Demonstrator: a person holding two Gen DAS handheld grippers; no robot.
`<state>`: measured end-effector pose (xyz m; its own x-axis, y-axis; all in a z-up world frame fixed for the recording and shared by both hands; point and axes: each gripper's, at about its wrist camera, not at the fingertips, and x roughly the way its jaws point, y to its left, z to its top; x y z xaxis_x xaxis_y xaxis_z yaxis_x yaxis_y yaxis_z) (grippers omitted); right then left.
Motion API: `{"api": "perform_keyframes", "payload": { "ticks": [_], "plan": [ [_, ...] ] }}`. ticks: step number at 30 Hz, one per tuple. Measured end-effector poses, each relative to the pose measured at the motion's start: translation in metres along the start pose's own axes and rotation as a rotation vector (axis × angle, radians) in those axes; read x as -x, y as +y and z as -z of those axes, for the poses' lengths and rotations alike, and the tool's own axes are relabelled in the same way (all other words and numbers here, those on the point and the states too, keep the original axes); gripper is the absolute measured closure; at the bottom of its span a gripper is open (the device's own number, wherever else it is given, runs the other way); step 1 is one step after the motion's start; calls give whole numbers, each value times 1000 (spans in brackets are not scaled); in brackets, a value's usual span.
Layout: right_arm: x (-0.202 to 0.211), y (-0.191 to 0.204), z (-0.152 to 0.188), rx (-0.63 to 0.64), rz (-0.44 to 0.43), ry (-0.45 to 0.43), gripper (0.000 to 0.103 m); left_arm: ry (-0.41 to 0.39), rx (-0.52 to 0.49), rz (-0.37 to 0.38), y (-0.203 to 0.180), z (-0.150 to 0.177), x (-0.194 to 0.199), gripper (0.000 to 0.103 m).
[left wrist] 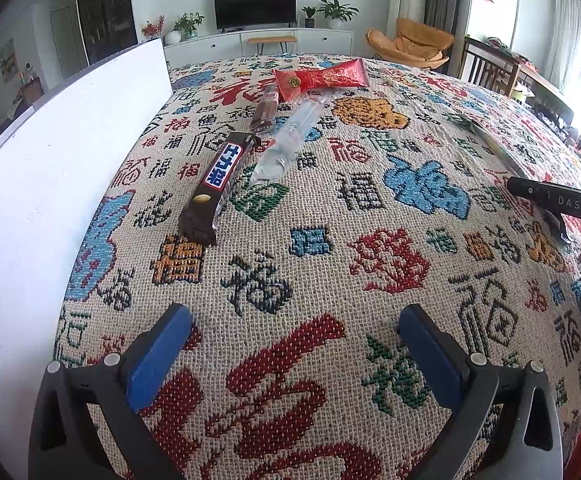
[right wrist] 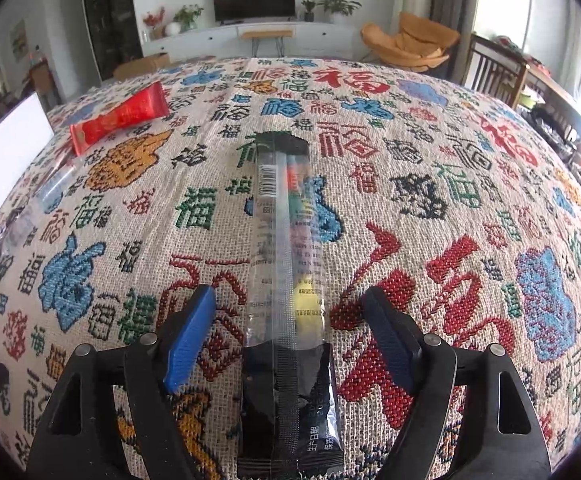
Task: Organize snacks
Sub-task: 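Move the left gripper to the brown chocolate bar while the right holds the tube packet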
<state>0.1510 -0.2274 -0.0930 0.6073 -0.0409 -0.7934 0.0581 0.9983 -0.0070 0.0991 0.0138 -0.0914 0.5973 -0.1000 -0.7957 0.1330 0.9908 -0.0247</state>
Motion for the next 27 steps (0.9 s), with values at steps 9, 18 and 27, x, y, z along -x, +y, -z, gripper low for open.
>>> {"api": "perform_keyframes", "payload": {
  "ticks": [9,18,27],
  "plan": [
    [0,0,0,0,0,0,24,47,-40,35,3,-4,0,0],
    [0,0,0,-1,0,0,24,18,28,80,49,-75,19,3],
    [0,-1,0,-1,-1,-1,23,157,18,48,57,-78,-33,49]
  ]
}}
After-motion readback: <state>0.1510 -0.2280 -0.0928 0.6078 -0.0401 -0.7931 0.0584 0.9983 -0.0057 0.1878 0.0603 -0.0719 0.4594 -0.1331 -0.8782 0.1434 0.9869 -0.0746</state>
